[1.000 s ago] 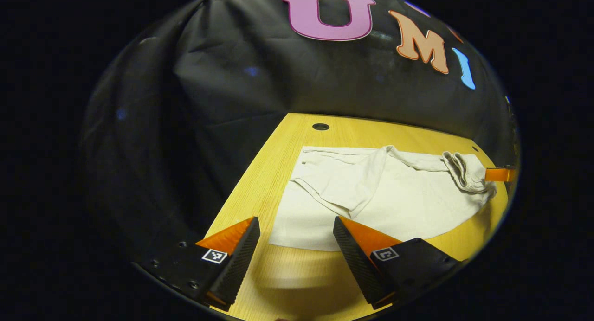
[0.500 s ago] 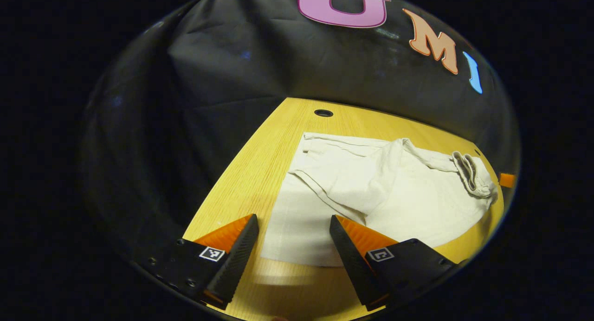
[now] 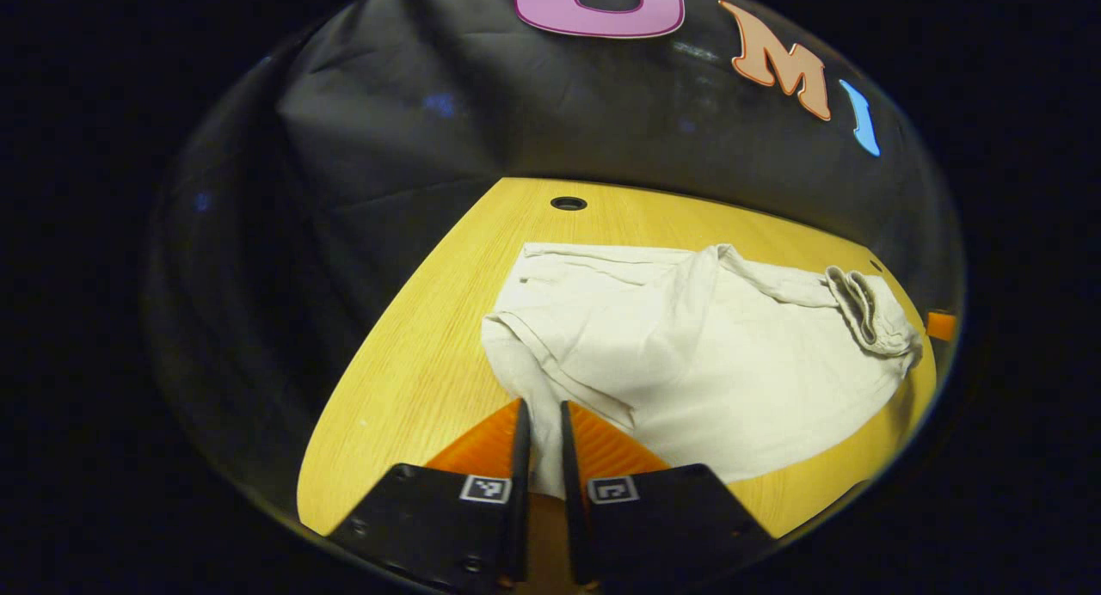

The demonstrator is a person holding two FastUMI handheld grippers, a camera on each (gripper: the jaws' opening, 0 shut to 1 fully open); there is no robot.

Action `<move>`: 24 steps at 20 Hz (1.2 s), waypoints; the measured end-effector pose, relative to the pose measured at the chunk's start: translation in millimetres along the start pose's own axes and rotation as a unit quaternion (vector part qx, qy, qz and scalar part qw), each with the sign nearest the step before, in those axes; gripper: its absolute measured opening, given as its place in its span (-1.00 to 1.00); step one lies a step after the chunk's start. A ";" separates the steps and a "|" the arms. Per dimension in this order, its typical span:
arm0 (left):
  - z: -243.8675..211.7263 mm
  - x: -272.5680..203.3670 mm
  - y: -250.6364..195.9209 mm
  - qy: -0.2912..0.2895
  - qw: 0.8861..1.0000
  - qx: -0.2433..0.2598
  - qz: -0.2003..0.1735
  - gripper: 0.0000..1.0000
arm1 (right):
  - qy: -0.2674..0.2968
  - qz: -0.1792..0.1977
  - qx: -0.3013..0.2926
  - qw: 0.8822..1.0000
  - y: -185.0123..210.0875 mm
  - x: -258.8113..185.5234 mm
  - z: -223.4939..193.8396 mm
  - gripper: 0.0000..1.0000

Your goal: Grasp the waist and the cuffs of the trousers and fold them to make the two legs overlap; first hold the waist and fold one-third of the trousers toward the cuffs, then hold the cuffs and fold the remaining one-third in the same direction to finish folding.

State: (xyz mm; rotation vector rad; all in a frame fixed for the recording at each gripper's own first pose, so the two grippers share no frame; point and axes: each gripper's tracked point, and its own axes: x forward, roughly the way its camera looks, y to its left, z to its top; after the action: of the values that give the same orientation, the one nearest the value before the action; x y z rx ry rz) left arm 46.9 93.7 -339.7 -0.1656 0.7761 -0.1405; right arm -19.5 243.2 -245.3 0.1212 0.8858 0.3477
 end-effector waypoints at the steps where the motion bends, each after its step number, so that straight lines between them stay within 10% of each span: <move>1: -0.8 0.1 -0.2 0.000 1.000 -0.002 0.006 -0.80 | -0.001 -0.001 0.001 1.000 -2.9 -1.1 0.9 0.85; 24: 158.7 -70.1 -191.3 -0.139 0.987 -0.004 -0.083 -1.00 | -0.037 -0.003 0.045 0.998 -116.5 -50.1 9.8 0.85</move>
State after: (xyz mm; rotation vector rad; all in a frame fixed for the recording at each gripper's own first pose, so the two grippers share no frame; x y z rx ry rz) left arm 97.1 -64.9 -142.2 -0.2518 0.4845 -0.2662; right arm -12.2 117.0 -230.9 0.2140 0.8285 0.2959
